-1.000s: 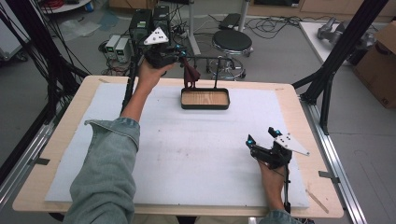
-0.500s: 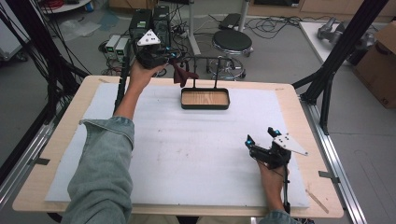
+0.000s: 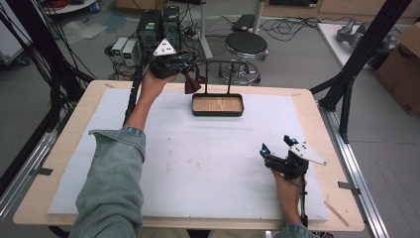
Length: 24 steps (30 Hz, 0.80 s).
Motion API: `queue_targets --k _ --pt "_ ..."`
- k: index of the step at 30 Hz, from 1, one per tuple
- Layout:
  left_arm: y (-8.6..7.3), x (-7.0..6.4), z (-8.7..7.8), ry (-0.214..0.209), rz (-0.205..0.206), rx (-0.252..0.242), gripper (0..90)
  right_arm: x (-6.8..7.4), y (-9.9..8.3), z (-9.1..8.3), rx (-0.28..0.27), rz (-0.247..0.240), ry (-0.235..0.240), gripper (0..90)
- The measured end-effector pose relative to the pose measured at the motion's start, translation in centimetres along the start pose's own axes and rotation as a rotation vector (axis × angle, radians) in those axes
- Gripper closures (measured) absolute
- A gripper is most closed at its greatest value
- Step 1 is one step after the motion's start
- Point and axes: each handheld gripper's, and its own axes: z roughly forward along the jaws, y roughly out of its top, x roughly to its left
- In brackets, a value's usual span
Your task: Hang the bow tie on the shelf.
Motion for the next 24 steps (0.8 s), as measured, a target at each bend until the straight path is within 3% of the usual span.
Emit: queue_targets --k 7,24 --pt "-0.77 0.05 0.0 -0.008 0.002 0.02 80.5 0.06 0.0 -0.03 0.004 0.002 0.002 11.3" --pt "-0.68 0.04 -0.55 -0.025 -0.009 -0.005 73.4 0.04 -0.01 0.0 0.002 -0.002 0.001 11.3"
